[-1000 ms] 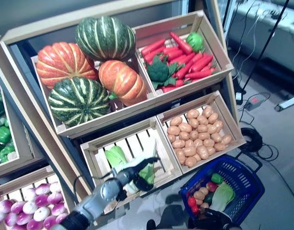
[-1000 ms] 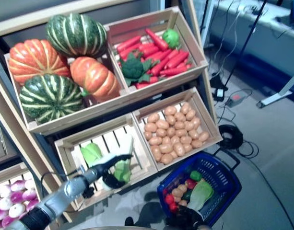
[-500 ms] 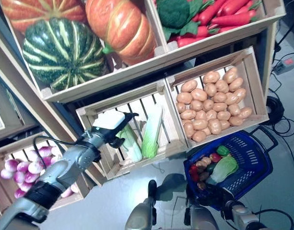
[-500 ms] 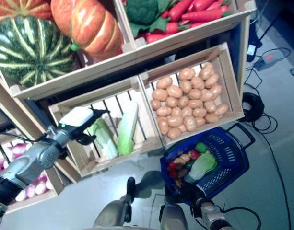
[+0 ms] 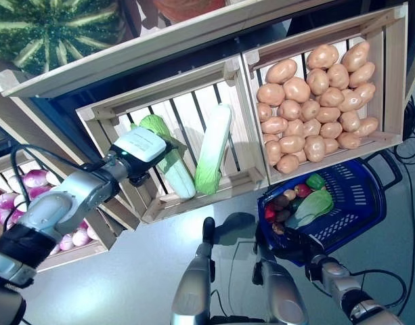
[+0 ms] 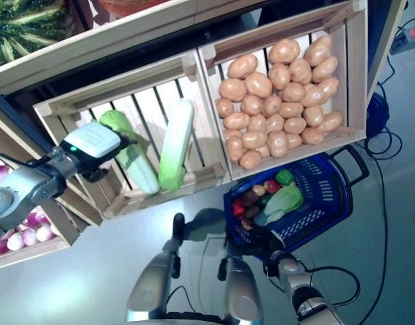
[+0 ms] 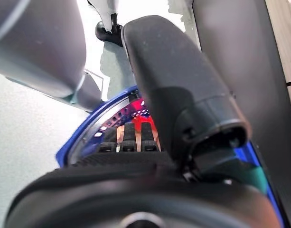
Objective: Put vegetables into the basket
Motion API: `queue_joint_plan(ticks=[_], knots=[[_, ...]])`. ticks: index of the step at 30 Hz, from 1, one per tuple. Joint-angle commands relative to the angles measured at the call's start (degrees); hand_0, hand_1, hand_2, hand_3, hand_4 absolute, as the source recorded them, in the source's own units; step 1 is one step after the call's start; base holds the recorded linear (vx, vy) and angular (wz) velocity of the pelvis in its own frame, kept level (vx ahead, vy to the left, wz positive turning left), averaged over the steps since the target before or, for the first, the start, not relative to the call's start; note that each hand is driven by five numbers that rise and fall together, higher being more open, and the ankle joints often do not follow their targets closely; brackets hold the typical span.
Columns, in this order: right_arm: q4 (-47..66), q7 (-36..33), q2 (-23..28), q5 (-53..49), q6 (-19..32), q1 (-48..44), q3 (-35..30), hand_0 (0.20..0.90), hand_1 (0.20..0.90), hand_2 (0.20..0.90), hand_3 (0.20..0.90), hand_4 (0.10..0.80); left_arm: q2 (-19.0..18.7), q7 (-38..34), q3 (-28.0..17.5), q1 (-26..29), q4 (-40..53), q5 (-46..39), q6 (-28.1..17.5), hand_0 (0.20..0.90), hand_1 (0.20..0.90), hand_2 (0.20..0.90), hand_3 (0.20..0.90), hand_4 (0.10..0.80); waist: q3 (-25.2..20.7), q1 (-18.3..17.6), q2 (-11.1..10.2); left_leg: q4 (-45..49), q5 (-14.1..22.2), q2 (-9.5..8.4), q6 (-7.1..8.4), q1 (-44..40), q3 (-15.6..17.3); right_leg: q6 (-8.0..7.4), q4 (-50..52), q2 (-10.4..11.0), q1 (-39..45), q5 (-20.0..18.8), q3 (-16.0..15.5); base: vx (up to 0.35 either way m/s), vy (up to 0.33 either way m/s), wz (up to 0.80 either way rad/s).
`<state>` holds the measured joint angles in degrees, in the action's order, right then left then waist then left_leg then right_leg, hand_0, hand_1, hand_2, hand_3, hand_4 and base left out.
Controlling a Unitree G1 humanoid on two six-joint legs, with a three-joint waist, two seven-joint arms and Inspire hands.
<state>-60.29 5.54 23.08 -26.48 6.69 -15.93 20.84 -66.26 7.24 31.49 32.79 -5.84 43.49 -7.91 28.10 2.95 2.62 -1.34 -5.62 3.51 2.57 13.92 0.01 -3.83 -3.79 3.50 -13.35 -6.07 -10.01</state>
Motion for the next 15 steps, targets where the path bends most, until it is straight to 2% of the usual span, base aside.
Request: queue_joint_plan(ticks=[1,6,7,10,15], knots=[[2.19,0.27,2.80,-3.44,1.97,0.79,0.73,0.900,0.900,0.900,0.900,0.800,-5.08,-0.07,0.11,9.19,4.72,2.00,-0.46,0.900,0.900,0.900,0.900,0.800,-1.53,-0.08,-0.93,5.66,0.82,-2.25,0.69,7.29,-1.89,0.13,6.88,1.69,-2.74,2.39,2.37,-0.089,0.000,0.02],[2.10,0.73,2.78,-3.03,2.63,-1.02,1.16,0.900,0.900,0.900,0.900,0.800,-5.15,2.36,5.27,18.90,5.05,5.39,-3.10,0.900,0.900,0.900,0.900,0.800,-0.20,-0.56,-1.19,6.40,0.63,-2.75,0.73,9.13,-1.72,-0.13,7.57,1.92,-4.73,1.83,2.16,-0.060,0.014,0.04],[2.13,0.73,2.75,-2.98,2.59,-1.06,1.14,0.900,0.900,0.900,0.900,0.800,-5.10,2.48,5.59,19.34,5.02,5.40,-3.20,0.900,0.900,0.900,0.900,0.800,-0.15,-0.54,-1.21,6.44,0.62,-2.77,0.72,9.22,-1.71,-0.14,7.63,1.93,-4.83,1.82,2.15,-0.065,0.011,-0.01],[3.17,0.35,3.40,-2.90,2.73,-1.78,1.15,0.900,0.900,0.900,0.900,0.800,-4.79,5.97,9.57,24.87,3.98,6.01,-5.17,0.900,0.900,0.900,0.900,0.800,1.38,-1.29,-1.50,6.86,0.59,-3.19,0.47,10.51,-0.98,-0.59,8.51,2.37,-6.84,1.29,2.20,-0.059,0.011,0.00],[3.26,-0.51,3.80,-2.66,2.50,-2.37,0.58,0.900,0.900,0.900,0.900,0.800,-4.28,10.44,11.82,26.85,3.66,4.79,-6.68,0.900,0.900,0.900,0.900,0.800,1.69,-1.67,-1.40,7.56,0.80,-3.61,0.24,12.15,-0.41,-0.85,9.62,2.54,-9.23,1.11,2.31,-0.016,0.017,-0.02]])
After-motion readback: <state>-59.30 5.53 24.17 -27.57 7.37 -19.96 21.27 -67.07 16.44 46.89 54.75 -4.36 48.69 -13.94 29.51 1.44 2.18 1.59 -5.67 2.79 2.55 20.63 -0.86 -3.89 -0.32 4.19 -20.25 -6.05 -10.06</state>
